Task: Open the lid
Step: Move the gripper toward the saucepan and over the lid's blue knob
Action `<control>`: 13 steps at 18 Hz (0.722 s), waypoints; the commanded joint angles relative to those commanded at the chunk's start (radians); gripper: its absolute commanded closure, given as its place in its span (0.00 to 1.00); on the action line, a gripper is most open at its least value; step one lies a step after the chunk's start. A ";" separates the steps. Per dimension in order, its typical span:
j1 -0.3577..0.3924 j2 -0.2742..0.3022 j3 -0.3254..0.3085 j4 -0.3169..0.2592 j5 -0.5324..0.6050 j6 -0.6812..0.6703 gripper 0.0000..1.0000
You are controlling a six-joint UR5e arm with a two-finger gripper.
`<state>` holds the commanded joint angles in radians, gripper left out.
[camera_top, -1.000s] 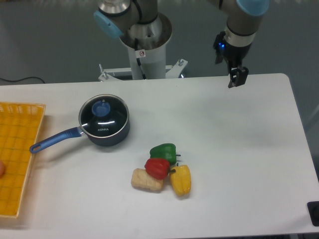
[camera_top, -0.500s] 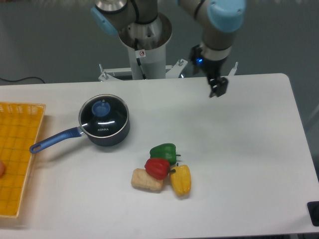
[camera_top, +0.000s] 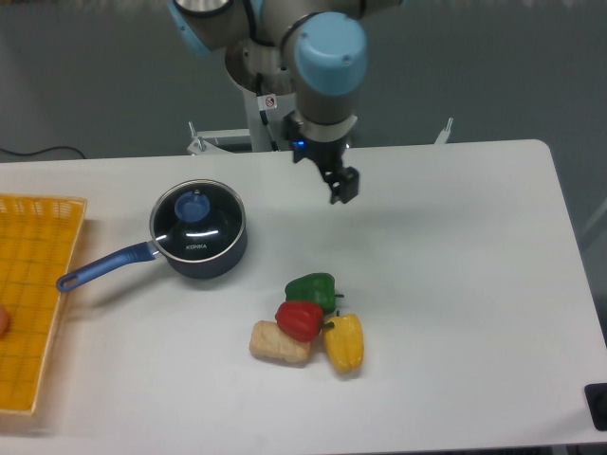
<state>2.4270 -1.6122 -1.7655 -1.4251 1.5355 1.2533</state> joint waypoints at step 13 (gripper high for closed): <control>-0.233 -0.086 0.032 0.006 0.078 0.255 0.00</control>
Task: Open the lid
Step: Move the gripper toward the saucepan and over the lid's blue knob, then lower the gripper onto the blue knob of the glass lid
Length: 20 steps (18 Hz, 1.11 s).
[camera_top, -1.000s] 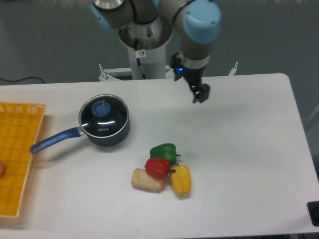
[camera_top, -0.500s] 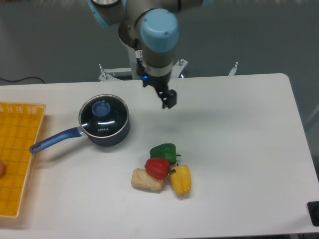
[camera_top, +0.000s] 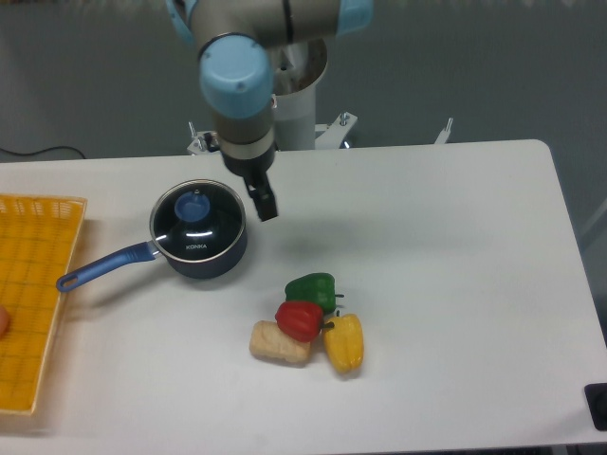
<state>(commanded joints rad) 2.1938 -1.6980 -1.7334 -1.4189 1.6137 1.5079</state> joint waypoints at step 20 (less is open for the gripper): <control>-0.166 0.063 -0.090 0.181 0.124 -0.048 0.00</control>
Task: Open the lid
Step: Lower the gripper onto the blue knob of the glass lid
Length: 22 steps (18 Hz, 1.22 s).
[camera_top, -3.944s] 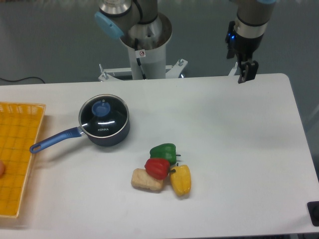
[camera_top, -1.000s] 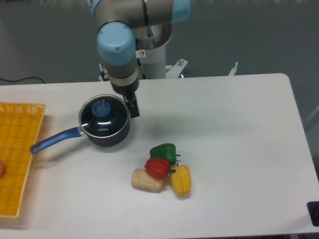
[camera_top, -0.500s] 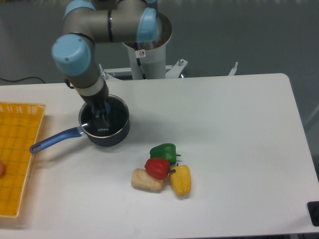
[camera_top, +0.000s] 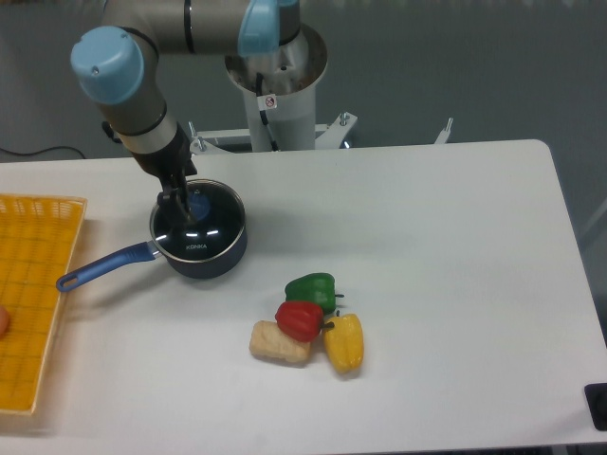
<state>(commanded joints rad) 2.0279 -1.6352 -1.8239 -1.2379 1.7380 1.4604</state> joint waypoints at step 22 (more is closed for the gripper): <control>-0.071 -0.057 -0.103 0.164 0.074 -0.089 0.00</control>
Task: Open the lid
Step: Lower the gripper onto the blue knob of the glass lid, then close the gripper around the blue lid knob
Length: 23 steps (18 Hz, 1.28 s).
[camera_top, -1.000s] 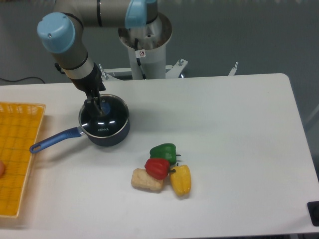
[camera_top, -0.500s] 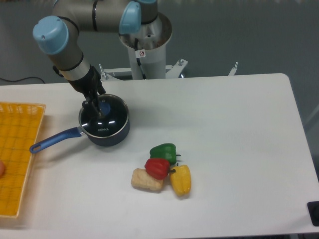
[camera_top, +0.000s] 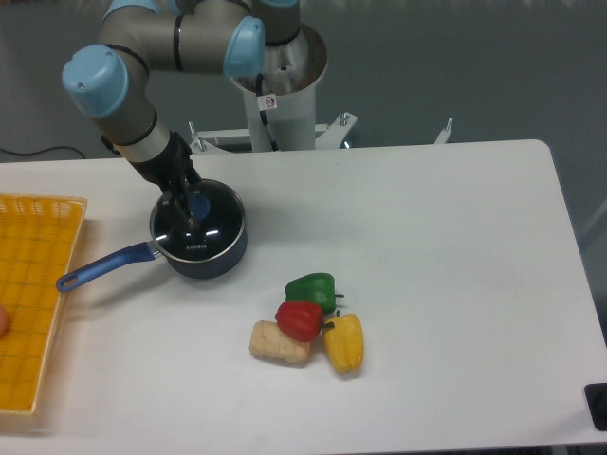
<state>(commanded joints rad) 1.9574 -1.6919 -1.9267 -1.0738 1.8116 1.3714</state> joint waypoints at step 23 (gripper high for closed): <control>-0.005 -0.022 -0.018 -0.008 -0.035 -0.003 0.14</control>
<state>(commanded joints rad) 1.9528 -1.7135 -1.9451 -1.0815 1.7763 1.3683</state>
